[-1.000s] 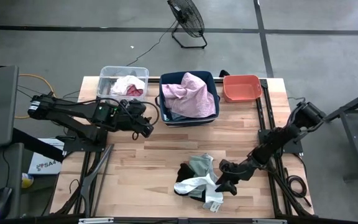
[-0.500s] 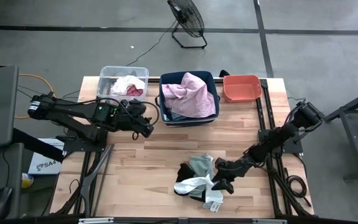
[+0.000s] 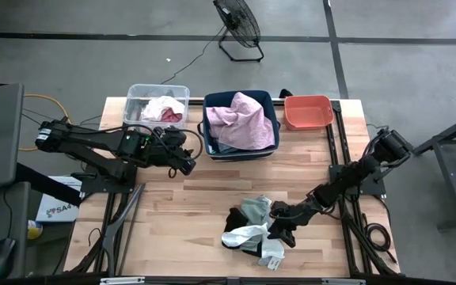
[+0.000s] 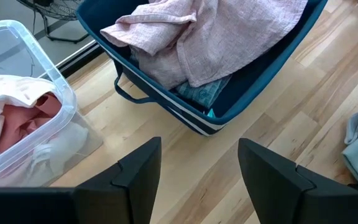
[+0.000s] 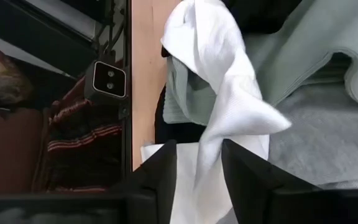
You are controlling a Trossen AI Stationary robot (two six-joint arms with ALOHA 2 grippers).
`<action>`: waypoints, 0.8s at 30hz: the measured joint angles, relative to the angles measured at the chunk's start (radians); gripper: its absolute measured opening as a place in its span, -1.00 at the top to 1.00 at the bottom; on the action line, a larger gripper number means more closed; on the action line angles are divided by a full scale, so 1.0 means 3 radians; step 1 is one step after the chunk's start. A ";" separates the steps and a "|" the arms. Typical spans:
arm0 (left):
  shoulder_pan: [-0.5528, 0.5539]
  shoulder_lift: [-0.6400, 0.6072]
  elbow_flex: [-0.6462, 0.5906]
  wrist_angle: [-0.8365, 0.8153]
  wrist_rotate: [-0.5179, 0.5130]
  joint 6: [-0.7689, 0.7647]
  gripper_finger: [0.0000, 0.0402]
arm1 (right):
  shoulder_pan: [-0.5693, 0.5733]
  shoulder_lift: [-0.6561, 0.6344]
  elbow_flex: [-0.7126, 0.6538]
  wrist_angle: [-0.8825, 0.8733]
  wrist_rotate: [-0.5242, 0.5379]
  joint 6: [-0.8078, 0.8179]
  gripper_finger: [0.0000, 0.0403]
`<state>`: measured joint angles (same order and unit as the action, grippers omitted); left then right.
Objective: Pick & Place Cloths
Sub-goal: Put the white sock into the orange bin
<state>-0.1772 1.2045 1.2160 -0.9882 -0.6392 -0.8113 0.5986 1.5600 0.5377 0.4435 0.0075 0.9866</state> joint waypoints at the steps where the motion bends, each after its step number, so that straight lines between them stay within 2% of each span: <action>1: 0.0000 0.0000 0.0000 0.0000 0.0000 -0.0003 -0.03 | -0.0015 0.0000 0.0000 -0.0001 -0.0037 -0.0017 0.44; 8: 0.0000 0.0000 0.0000 0.0000 0.0000 -0.0016 -0.03 | -0.0063 0.0000 0.0000 -0.0065 -0.0206 -0.0093 0.62; 15: 0.0000 0.0000 0.0000 0.0001 0.0017 -0.0018 -0.03 | -0.0063 0.0000 0.0000 -0.0065 -0.0209 -0.0182 0.77; 19: 0.0000 0.0000 0.0000 0.0001 0.0017 -0.0018 -0.03 | -0.0064 0.0000 0.0000 -0.0032 -0.0222 -0.0267 0.94; 24: 0.0000 0.0000 0.0000 0.0012 0.0018 -0.0018 -0.03 | -0.0071 0.0000 0.0000 -0.0032 -0.0227 -0.0347 0.98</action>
<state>-0.1772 1.2045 1.2160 -0.9847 -0.6338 -0.8165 0.5773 1.5600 0.5377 0.4339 -0.0607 0.8824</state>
